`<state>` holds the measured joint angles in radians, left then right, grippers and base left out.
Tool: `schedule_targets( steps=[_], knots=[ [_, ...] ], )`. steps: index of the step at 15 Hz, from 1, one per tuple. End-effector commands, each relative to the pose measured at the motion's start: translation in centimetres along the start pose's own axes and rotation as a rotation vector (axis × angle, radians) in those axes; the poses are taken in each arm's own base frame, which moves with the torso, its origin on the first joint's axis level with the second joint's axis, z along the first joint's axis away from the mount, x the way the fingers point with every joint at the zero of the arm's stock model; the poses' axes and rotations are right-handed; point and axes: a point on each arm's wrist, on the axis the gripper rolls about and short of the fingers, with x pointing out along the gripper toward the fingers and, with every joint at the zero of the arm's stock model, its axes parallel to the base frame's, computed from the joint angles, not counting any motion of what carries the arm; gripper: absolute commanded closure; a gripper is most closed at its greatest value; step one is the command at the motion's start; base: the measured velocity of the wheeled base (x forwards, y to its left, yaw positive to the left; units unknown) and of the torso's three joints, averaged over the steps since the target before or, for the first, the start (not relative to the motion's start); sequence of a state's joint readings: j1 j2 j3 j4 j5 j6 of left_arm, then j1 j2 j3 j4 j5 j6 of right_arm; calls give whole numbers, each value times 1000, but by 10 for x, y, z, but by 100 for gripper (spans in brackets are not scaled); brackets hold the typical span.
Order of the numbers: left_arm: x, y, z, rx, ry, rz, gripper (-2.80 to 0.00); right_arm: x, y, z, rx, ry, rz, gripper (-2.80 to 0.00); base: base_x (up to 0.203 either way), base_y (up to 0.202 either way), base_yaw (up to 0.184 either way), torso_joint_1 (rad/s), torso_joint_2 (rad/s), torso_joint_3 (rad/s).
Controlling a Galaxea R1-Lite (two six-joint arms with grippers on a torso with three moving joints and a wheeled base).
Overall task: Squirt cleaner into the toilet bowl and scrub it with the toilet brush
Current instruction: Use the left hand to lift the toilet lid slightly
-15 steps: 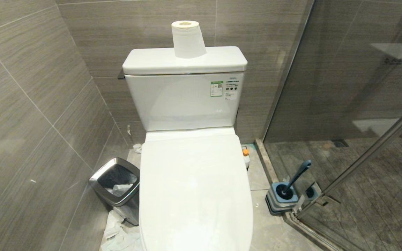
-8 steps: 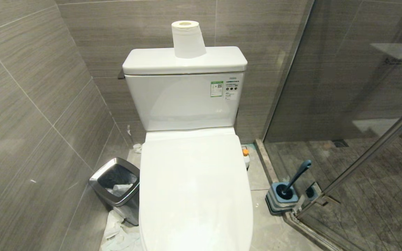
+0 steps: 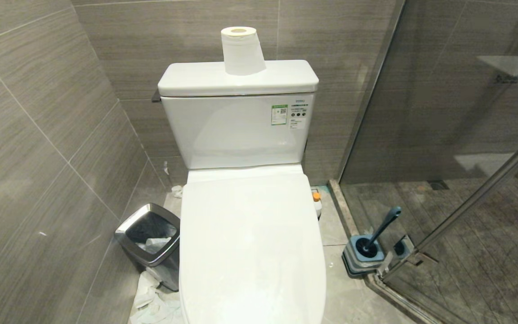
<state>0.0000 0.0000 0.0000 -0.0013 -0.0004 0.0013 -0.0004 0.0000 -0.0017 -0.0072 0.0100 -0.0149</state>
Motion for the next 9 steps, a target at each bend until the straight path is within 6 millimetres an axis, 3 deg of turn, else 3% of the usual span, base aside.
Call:
schedule_targets(
  steps=[1,9],
  knots=[
    [0,0,0,0,0,0,0,0,0,0,0,1,1,0,0,0,0,0,0,0],
    [0,0,0,7,-2,0,0,0,0,0,0,1,0,0,0,0,0,0,0,0]
  ],
)
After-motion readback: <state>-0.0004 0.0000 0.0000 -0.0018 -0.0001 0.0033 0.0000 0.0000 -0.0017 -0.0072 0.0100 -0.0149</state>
